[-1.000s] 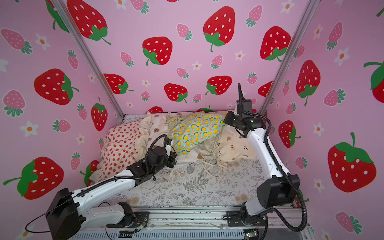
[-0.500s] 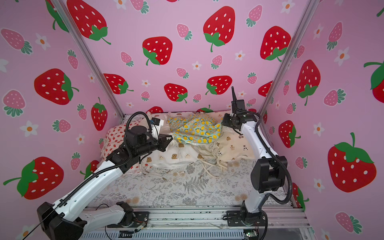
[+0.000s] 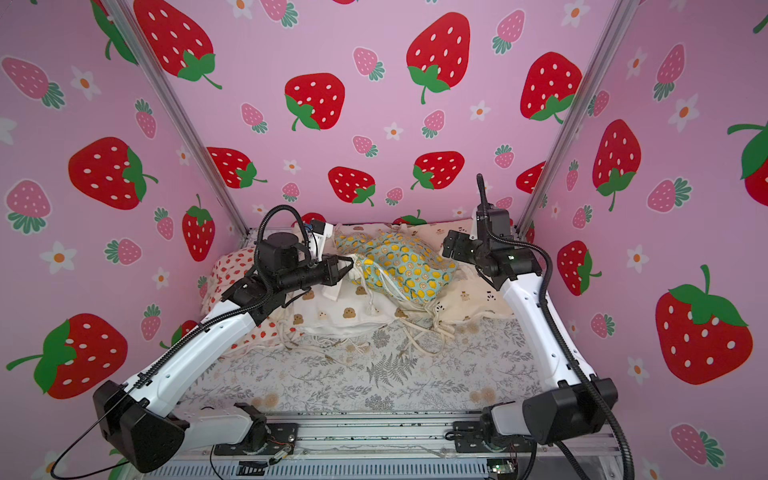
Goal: Zip up pillowcases
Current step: Pick up the pillowcase from the pillowcase, then zip the zipper on the pillowcase.
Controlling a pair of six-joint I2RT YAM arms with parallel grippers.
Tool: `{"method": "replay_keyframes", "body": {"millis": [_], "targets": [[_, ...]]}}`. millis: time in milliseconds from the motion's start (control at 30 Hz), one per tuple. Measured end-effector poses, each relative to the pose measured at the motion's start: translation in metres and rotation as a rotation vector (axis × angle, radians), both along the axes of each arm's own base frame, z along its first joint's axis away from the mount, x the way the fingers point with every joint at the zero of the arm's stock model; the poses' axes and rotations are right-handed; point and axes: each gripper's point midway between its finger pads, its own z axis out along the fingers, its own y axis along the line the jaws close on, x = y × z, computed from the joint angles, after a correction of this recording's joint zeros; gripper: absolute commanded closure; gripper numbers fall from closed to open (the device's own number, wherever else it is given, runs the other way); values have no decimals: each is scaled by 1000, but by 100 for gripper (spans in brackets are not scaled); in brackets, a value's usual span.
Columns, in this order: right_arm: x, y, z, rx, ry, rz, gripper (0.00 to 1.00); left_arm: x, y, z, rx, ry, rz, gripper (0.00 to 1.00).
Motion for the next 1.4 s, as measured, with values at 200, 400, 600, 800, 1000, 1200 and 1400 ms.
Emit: {"method": "replay_keyframes", "body": {"millis": [200, 400, 600, 800, 1000, 1200, 1400], "targets": [[-60, 51, 32, 35, -72, 165, 26, -2, -2, 5, -27, 14, -8, 100], [-110, 116, 12, 62, -19, 361, 46, -3, -3, 16, -50, 11, -11, 100], [-128, 165, -8, 102, 25, 474, 58, -4, -4, 19, -63, 22, -14, 100], [-124, 195, -20, 170, 38, 519, 57, -5, -4, 17, -64, 41, -13, 100], [-116, 197, -10, 198, -9, 491, 51, -7, -4, 15, -64, 57, -16, 100], [-115, 194, -4, 225, -42, 472, 57, -7, -4, 15, -63, 59, -16, 100], [-114, 195, 0, 260, -48, 458, 57, -7, -4, 17, -65, 57, -16, 100]]}}
